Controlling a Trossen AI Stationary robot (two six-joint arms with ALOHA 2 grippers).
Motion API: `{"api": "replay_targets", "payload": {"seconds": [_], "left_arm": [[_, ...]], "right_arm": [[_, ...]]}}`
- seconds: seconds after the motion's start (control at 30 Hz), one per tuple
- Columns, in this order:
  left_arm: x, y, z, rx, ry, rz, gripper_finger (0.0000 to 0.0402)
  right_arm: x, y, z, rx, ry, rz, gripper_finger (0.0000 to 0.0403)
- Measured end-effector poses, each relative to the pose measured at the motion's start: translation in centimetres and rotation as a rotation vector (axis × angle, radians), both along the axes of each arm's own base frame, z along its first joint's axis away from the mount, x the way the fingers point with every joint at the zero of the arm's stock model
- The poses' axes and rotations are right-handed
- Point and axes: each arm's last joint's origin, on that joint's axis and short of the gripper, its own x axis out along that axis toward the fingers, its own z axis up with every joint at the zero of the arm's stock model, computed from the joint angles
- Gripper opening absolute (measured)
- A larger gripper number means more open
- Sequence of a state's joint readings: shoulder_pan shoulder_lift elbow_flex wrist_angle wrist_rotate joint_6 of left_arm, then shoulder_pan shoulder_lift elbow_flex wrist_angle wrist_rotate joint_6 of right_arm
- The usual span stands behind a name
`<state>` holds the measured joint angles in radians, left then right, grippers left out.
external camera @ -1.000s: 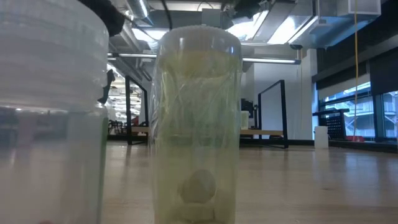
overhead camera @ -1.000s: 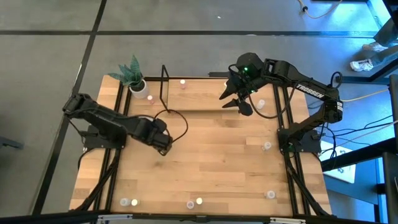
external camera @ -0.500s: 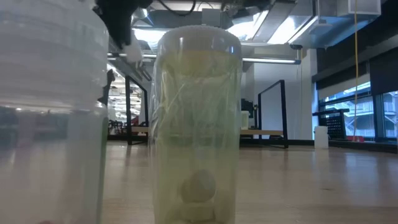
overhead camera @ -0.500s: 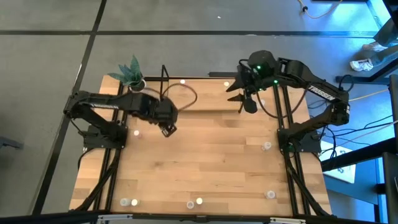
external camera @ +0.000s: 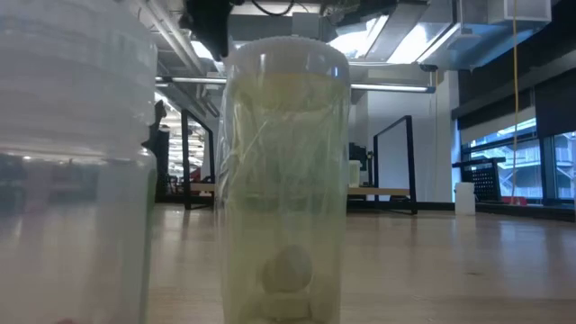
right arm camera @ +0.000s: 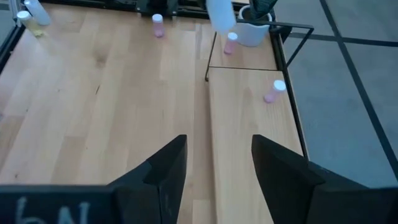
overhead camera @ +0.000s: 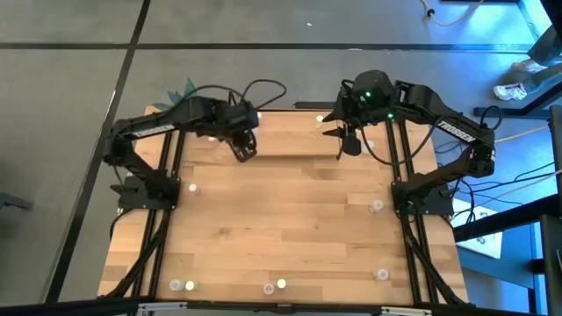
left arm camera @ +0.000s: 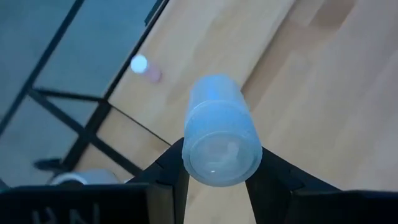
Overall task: Pick and place medicine bottles onto shelf by color
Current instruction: Put the middle white pill bottle on the shelf
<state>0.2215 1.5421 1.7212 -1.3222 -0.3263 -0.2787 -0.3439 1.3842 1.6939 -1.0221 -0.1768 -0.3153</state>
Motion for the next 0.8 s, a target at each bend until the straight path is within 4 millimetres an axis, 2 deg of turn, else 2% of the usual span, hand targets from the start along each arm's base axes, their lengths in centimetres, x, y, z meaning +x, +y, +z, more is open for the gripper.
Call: {"api": "replay_targets", "payload": {"seconds": [0.37, 0.8], "left_arm": [[4.0, 3.6, -1.2, 0.020, 0.103, -0.116, 0.0116], [7.9, 7.5, -6.4, -0.007, 0.209, -0.153, 0.0116]], "right_arm": [[0.0, 0.0, 0.0, 0.000, 0.000, 0.000, 0.0182], [0.0, 0.0, 0.0, -0.002, 0.000, 0.000, 0.0182]]}}
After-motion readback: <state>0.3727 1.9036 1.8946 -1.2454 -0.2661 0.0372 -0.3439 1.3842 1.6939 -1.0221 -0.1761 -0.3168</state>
